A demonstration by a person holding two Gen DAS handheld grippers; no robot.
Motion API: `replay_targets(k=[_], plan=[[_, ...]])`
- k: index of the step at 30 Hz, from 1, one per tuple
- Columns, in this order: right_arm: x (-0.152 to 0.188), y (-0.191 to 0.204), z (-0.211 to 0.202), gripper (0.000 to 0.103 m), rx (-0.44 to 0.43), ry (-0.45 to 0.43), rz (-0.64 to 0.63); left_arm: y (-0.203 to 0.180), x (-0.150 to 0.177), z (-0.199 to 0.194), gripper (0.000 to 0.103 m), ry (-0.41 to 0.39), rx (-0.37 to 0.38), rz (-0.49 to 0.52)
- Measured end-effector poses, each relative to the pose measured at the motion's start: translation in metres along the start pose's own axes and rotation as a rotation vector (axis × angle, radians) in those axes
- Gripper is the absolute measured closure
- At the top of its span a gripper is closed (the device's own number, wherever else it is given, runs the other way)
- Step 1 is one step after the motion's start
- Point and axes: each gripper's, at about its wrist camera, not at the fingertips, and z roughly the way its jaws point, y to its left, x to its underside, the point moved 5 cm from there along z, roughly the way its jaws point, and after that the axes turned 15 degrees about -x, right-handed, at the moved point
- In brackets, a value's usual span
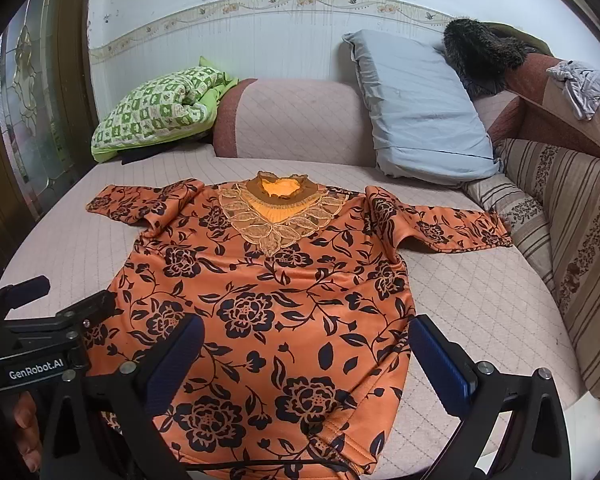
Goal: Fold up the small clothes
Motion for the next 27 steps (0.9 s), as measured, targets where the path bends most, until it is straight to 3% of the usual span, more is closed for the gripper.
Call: replay_targets(k=[20,24,27], plan=[[-0.004,-0.014,0.008,0.000,-0.029,-0.006,0.035,-0.014,-0.002,0.017,0.000,0.036,0.008,0.014],[-0.016,-0.042,0.014,0.000,-0.103,-0.020,0.112,-0.021,-0.004,0.030,0.000,0.053,0.006,0.025],[-0.031,-0.091,0.018,0.000,-0.132,-0.057,0.196,-0.026,-0.005,0.044,0.000,0.065,0.009,0.025]])
